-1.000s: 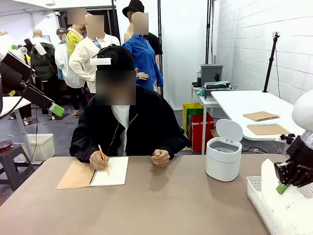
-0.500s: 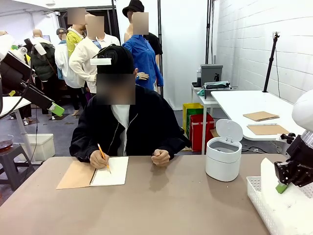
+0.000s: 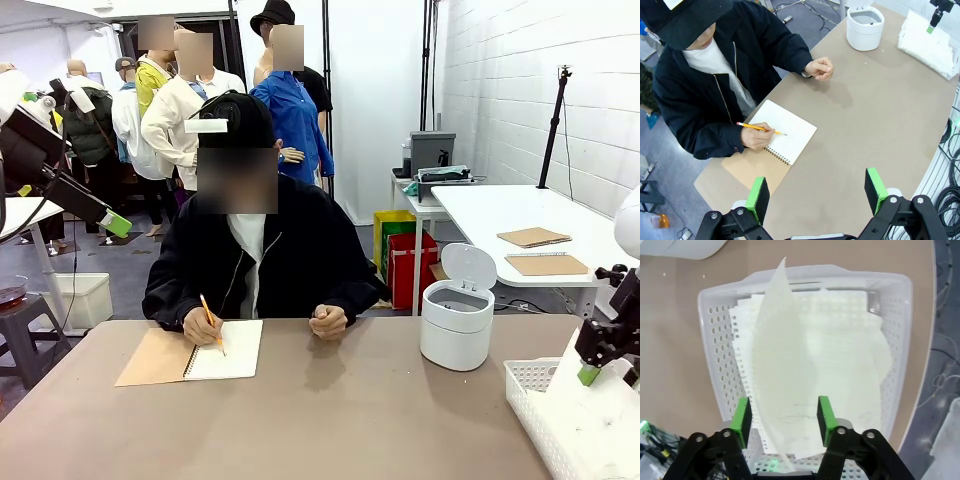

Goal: Sort the paper based on its condition.
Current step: If a person hands you a paper, place it in the Organizing basket , and if it's crumpled, put it in the Trash can.

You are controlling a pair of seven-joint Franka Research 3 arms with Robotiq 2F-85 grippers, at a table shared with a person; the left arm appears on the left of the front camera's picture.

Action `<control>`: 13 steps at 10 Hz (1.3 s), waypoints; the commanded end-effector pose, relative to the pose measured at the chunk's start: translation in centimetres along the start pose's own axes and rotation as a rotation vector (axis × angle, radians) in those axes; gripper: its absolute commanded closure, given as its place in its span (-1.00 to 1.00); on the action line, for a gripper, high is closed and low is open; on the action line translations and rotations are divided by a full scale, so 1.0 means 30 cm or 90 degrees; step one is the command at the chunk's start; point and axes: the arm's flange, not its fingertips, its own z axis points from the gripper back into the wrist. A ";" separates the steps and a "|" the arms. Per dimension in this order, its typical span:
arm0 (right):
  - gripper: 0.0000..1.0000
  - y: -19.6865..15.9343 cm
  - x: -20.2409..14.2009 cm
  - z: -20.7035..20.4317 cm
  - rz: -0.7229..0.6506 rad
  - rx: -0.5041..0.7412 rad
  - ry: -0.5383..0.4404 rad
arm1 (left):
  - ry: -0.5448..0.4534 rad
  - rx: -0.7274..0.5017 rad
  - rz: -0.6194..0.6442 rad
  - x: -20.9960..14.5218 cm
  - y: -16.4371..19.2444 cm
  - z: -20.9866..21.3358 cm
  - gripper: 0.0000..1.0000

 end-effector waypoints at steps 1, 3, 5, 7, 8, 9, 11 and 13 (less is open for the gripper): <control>-1.00 0.024 -0.014 0.064 0.002 -0.047 -0.005 | 0.001 -0.001 0.007 0.002 -0.002 0.001 -1.00; -1.00 0.046 -0.019 0.139 0.022 -0.067 -0.019 | 0.001 -0.001 0.007 0.002 -0.002 0.001 -1.00; -1.00 0.068 -0.027 0.230 0.044 -0.097 -0.040 | 0.001 -0.001 0.007 0.002 -0.002 0.001 -1.00; -1.00 0.082 -0.026 0.292 0.053 -0.114 -0.057 | 0.001 -0.001 0.007 0.002 -0.002 0.001 -1.00; -1.00 0.090 -0.025 0.312 0.060 -0.112 -0.072 | 0.001 -0.001 0.007 0.002 -0.002 0.001 -1.00; -1.00 0.099 -0.022 0.328 0.070 -0.110 -0.085 | 0.001 -0.001 0.007 0.002 -0.002 0.001 -1.00; -1.00 0.120 -0.029 0.339 0.093 -0.096 -0.089 | 0.001 -0.001 0.007 0.002 -0.002 0.001 -1.00; -1.00 0.151 -0.015 0.306 0.113 -0.073 -0.076 | 0.001 -0.001 0.007 0.002 -0.002 0.001 -1.00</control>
